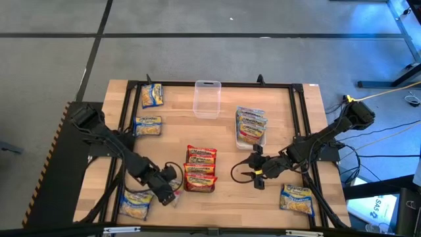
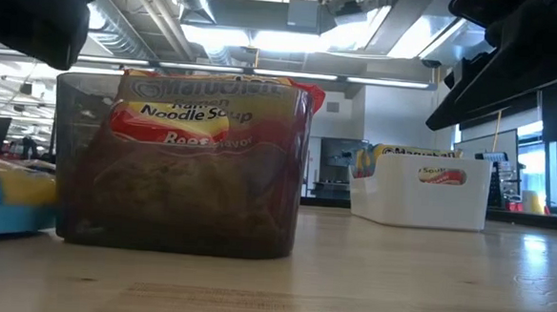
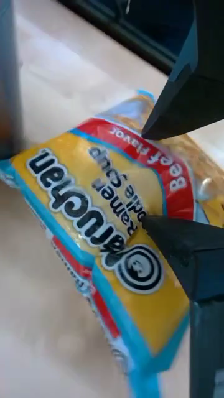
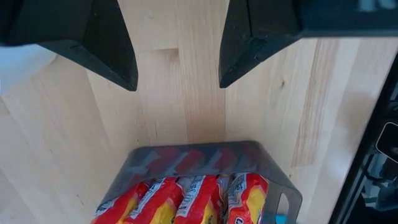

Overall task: Sort Maruchan noodles
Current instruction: Put the light blue noodle pack into the white bin

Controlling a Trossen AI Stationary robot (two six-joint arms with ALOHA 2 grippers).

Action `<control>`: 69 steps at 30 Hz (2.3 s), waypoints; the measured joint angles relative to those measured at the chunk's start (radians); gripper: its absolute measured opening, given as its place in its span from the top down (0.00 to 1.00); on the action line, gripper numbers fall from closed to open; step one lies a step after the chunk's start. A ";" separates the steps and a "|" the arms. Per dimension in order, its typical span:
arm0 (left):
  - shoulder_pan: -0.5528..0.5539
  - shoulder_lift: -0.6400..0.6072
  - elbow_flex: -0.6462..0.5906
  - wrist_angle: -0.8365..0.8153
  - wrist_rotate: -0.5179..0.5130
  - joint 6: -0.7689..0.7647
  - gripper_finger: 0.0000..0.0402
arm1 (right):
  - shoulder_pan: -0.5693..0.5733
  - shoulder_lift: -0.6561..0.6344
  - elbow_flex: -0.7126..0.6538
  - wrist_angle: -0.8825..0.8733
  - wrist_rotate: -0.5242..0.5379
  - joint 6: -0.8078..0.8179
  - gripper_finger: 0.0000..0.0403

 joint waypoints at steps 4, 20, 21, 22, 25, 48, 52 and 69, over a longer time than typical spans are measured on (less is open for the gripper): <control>-0.014 0.050 0.002 0.139 0.017 0.002 0.48 | 0.001 0.000 0.000 0.005 -0.005 0.000 0.51; -0.042 0.065 0.092 0.262 -0.214 0.113 0.48 | 0.139 0.255 0.046 0.443 -0.063 -0.056 0.51; -0.048 0.064 0.093 0.263 -0.233 0.114 0.48 | 0.141 0.290 0.064 0.464 -0.067 -0.067 0.51; -0.054 0.064 0.093 0.261 -0.247 0.114 0.48 | 0.145 0.327 0.087 0.477 -0.069 -0.075 0.51; -0.067 0.064 0.093 0.259 -0.257 0.114 0.48 | 0.145 0.435 0.174 0.477 -0.062 -0.098 0.51; -0.198 0.170 0.096 0.261 -0.234 -0.099 0.48 | 0.004 0.670 0.507 0.102 0.121 -0.199 0.51; -0.177 0.229 0.097 0.354 -0.233 -0.039 0.48 | 0.051 0.581 0.500 -0.061 0.075 -0.124 0.51; -0.012 0.362 0.260 0.496 -0.294 0.289 0.48 | 0.159 0.377 0.271 0.095 -0.025 0.275 0.51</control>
